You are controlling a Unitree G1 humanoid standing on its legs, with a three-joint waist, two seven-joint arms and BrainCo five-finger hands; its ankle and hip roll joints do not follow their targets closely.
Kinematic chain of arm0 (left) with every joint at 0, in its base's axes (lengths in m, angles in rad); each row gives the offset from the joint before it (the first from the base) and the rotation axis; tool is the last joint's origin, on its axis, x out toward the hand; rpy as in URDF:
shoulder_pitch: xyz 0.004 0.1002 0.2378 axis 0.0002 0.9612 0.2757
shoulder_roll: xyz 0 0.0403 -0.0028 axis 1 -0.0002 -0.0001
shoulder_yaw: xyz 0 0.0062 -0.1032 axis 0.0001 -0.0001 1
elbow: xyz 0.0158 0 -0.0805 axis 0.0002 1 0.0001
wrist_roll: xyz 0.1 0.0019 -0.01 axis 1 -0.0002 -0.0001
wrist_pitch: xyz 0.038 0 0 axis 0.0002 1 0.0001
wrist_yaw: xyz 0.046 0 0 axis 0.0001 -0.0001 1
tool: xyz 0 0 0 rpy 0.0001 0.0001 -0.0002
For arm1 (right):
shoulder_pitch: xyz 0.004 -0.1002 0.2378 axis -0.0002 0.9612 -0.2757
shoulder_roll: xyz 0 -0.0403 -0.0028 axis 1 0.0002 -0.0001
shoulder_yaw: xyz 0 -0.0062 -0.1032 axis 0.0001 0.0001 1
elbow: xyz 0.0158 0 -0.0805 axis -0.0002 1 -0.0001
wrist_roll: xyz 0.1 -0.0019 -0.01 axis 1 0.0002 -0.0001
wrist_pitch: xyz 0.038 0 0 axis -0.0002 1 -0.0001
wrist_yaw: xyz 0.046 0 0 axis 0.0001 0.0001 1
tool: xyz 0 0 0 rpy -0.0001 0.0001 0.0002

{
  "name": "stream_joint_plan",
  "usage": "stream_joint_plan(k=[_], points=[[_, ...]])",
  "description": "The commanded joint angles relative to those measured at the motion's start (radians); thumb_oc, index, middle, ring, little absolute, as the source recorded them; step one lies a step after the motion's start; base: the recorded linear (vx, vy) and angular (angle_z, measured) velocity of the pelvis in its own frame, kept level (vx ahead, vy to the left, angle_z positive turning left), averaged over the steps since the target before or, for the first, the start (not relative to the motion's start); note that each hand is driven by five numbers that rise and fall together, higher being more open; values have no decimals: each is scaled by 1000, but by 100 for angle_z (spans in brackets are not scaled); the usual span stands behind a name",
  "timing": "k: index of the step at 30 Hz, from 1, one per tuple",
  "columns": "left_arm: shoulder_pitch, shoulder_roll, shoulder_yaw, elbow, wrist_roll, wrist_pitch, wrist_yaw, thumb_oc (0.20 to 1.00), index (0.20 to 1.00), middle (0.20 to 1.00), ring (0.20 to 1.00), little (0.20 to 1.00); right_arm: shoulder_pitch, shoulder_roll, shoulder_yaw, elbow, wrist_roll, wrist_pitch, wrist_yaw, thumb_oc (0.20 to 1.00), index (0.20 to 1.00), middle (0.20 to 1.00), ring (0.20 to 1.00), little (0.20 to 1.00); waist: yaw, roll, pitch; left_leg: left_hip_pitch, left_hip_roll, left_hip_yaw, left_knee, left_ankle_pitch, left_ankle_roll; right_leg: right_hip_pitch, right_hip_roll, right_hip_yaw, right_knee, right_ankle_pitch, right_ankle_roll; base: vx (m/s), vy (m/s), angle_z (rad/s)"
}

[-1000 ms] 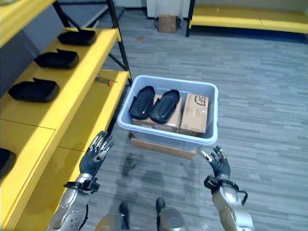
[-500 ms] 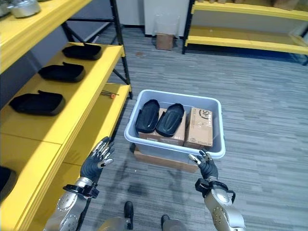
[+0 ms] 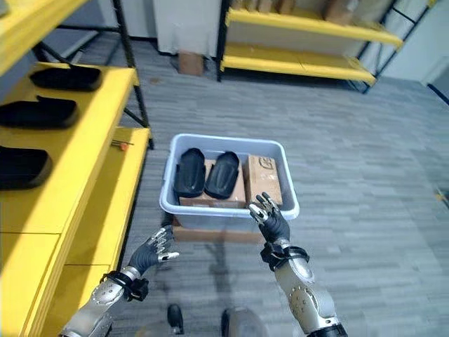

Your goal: Move parts from the plastic box to the shelf.

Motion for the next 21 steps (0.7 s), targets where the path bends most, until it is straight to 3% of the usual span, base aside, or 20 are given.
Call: stream_joint_plan(k=[1,2,5,7,8,11,14,17,21], points=[[19,-12,49,-67,18,-27,78,1000,1000,1000,1000,1000,-45,30,-1,30,-19,-58,60,1000,1000,1000,1000,1000,36,0,-19,117,-18,-28,-98,-20,-54,120,-69,-85,-279,105,-62,163,-347,-60],[17,-8,47,-68,41,-16,81,1000,1000,1000,1000,1000,-57,36,6,26,-20,-50,57,1000,1000,1000,1000,1000,32,-9,-10,126,-18,-15,-98,-17,-57,102,-85,-80,-350,190,-55,91,-301,-54],[39,1,45,-60,63,-8,88,1000,1000,1000,1000,1000,-77,43,3,25,-22,-23,45,1000,1000,1000,1000,1000,24,-9,-4,146,-6,-16,-98,-37,-69,65,-115,-59,-416,231,-36,147,-239,-29],[46,3,47,-57,64,-13,84,1000,1000,1000,1000,1000,-75,41,0,24,-21,-20,43,1000,1000,1000,1000,1000,23,-5,-2,149,-1,-21,-98,-38,-73,76,-106,-58,-438,213,-39,130,-166,10],[72,9,57,-58,78,-25,64,1000,1000,1000,1000,1000,-72,30,-10,24,-28,-20,38,1000,1000,1000,1000,1000,26,7,-9,142,8,-30,-98,-27,-88,108,-78,-74,-489,162,-54,188,-239,24],[119,1,72,-64,82,-62,50,1000,1000,1000,1000,1000,-78,16,-17,41,-69,-5,65,1000,1000,1000,1000,1000,40,22,-23,137,28,-15,-98,-5,-113,167,-50,-109,-521,110,-88,211,-266,38],[121,-15,81,-71,42,-92,68,1000,1000,1000,1000,1000,-101,-12,-4,57,-145,-2,118,1000,1000,1000,1000,1000,57,34,-37,117,67,0,-92,33,-133,199,-31,-129,-489,31,-131,196,-292,4],[91,-23,88,-50,36,-109,134,1000,1000,1000,1000,1000,-132,-44,12,67,-240,-6,164,1000,1000,1000,1000,1000,62,39,-31,96,95,-11,-37,20,-147,199,-29,-124,-438,-23,-143,110,-223,-5],[64,-40,106,-5,33,-127,108,1000,1000,1000,1000,1000,-150,-91,24,67,-268,2,202,1000,1000,1000,1000,1000,57,36,-28,70,128,-7,55,-1,-158,196,-28,-124,-379,-67,-177,122,-235,10]])
